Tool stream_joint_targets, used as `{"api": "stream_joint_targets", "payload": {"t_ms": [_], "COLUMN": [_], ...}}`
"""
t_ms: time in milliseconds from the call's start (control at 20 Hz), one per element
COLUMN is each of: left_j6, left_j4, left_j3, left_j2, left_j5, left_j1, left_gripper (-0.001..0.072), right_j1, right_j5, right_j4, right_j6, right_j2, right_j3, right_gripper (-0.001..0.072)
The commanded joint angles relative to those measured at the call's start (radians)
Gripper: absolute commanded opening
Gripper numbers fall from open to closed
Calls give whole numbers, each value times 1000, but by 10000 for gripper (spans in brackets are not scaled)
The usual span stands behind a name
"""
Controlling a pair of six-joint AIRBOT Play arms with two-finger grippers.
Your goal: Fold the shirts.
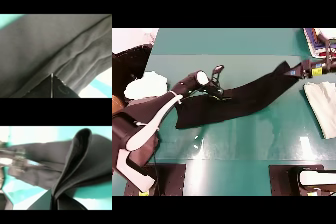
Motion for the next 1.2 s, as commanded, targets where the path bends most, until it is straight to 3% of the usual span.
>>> {"api": "stream_joint_targets", "payload": {"t_ms": [0,450,750,1000,1150], "left_j6": [-18,-18,-13,-6,-5], "left_j4": [-3,6,203,325,329], "left_j3": [65,71,71,71,70], "left_j2": [-74,-49,278,536,601], "left_j5": [-8,-21,-124,-161,-192], "left_j1": [-35,-4,277,508,595], "left_gripper": [21,20,21,22,22], "right_j1": [109,381,624,921,1019], "right_j5": [-13,-146,-245,-483,-518], "right_j4": [66,69,69,66,1], "right_j6": [36,45,-11,-35,-49], "right_j2": [91,109,51,-137,-258], "right_j3": [55,144,144,145,206], "right_gripper": [19,20,20,25,38]}}
